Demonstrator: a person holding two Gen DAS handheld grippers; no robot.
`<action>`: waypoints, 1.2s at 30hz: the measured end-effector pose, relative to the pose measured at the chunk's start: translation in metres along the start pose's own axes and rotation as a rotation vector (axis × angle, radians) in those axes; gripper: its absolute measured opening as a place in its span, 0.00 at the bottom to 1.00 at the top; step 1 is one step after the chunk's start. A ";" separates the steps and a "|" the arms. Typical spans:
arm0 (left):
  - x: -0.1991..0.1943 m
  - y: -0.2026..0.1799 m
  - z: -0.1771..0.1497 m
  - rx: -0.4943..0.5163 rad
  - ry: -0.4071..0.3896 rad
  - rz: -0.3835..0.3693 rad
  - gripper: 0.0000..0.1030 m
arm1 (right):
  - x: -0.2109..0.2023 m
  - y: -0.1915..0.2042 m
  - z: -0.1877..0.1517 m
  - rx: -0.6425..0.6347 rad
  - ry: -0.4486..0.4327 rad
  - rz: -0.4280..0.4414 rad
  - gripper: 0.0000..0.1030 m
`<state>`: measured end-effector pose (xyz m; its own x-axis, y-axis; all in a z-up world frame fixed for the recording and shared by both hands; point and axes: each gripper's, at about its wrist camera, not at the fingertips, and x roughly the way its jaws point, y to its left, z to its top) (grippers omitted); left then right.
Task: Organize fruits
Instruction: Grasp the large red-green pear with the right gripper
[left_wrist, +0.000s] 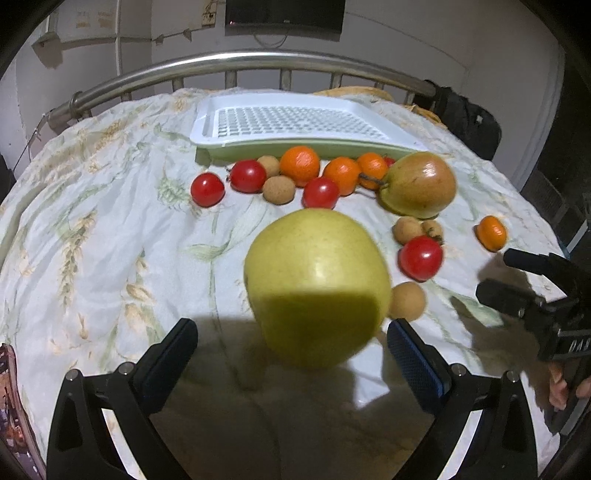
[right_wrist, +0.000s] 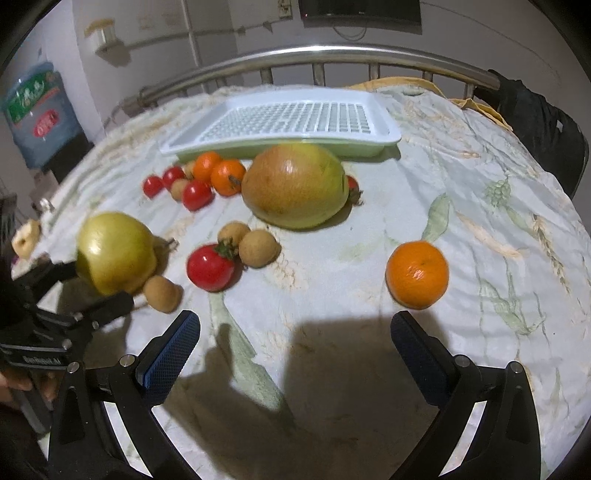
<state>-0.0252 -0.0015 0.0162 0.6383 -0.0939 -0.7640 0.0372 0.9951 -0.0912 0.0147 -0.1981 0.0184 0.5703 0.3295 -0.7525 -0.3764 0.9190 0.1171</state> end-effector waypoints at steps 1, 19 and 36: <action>-0.003 -0.001 0.000 0.003 -0.011 -0.005 1.00 | -0.002 -0.001 0.002 0.003 -0.006 0.011 1.00; 0.001 0.000 0.017 0.031 -0.044 -0.004 1.00 | 0.009 0.005 0.050 -0.049 -0.008 0.005 1.00; 0.022 -0.003 0.023 0.036 0.001 -0.115 0.72 | 0.067 0.010 0.080 -0.086 0.048 -0.081 0.99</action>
<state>0.0062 -0.0057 0.0146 0.6273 -0.2074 -0.7507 0.1380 0.9782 -0.1549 0.1078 -0.1490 0.0212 0.5665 0.2419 -0.7877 -0.3930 0.9195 -0.0002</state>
